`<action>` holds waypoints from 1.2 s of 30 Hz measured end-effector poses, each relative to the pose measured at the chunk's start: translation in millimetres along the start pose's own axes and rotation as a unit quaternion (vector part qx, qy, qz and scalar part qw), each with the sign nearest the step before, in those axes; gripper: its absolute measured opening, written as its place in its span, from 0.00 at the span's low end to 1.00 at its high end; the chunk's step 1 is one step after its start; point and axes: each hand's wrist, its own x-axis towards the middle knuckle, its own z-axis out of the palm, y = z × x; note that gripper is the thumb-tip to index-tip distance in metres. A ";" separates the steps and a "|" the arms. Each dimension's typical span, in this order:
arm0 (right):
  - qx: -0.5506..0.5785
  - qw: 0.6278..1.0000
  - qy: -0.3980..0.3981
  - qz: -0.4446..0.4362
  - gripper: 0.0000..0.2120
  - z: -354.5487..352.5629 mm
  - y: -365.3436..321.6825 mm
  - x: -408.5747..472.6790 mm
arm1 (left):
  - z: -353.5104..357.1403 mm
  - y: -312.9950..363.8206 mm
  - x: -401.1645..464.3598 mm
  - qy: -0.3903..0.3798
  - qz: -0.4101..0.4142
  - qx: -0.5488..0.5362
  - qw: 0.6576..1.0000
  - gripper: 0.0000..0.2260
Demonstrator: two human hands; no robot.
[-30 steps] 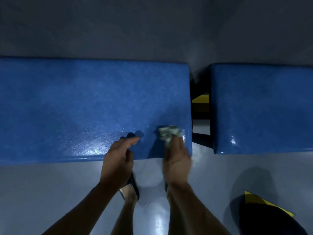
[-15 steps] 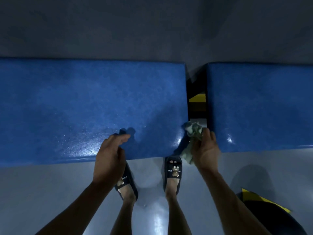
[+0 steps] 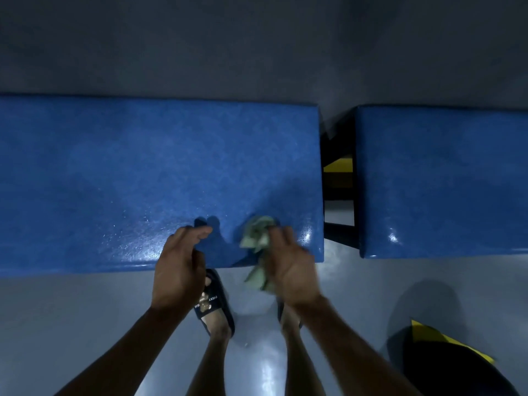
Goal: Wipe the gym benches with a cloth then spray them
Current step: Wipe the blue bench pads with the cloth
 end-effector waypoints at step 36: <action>-0.100 0.977 0.038 -0.182 0.15 25.1 -58.0 46.8 | -47.5 -37.2 37.3 -0.072 0.051 0.075 0.993 0.27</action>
